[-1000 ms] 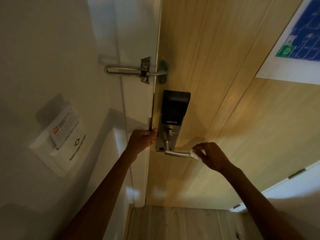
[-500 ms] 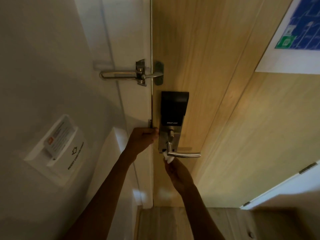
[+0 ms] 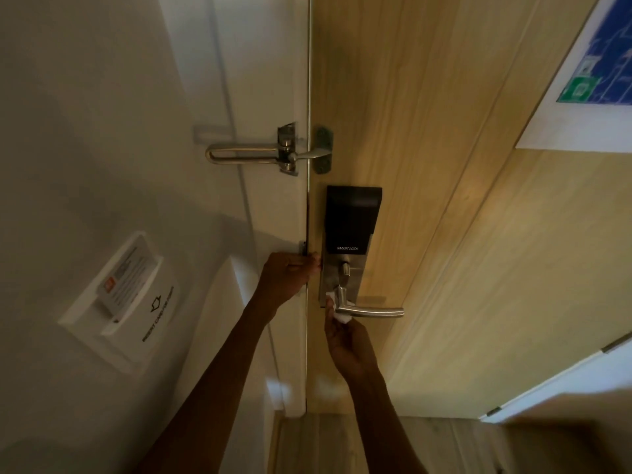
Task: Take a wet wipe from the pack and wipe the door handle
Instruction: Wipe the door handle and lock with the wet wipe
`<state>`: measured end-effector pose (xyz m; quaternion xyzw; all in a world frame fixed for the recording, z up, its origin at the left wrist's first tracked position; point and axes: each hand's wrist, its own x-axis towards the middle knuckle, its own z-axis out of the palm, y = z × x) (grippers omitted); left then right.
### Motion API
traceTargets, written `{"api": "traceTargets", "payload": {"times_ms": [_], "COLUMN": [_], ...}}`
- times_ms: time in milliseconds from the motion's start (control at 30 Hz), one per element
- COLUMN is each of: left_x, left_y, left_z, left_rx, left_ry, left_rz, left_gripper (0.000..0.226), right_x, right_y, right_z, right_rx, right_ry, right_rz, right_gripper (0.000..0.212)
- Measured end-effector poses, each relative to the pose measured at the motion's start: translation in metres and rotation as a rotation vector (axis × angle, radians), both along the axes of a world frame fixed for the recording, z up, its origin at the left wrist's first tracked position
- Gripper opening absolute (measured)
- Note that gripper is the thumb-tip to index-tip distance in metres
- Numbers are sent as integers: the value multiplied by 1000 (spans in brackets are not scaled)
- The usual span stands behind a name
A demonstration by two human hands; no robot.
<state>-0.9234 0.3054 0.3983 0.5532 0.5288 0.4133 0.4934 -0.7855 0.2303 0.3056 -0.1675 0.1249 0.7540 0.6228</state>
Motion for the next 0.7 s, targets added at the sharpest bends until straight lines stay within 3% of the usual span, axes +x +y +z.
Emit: {"api": "traceTargets", "payload": {"times_ms": [67,100,233,267,367,433,533,633,700], "left_x": [0,0,1,2,4,4,3,2,2], "left_y": [0,1,0,0,-3,-4,-1,-1,-2], "left_z": [-2,-3,-1,0,1,1,0,-1,-1], "left_rx": [4,10,26,34,65,74,61,44,41], "left_ry": [21,33,67,77,97,98,87,80,55], "left_rz": [12,10,16,20,28,28,26,14,14], "left_gripper": [17,20,25,24,26,27,25,24,23], "right_x": [0,0,-2,-2,-1,1,0,-2,-1], "right_y": [10,9,5,7,14,14,9,4,9], "right_z": [3,4,-1,0,6,8,2,3,11], "right_rx": [30,35,-7,-19,-9,-2,39,19,33], "right_ry": [80,87,60,59,50,47,42,-13,34], "right_rz": [-4,0,17,12,4,28,73,59,61], "right_gripper": [78,76,32,29,62,67,45,48,33]}}
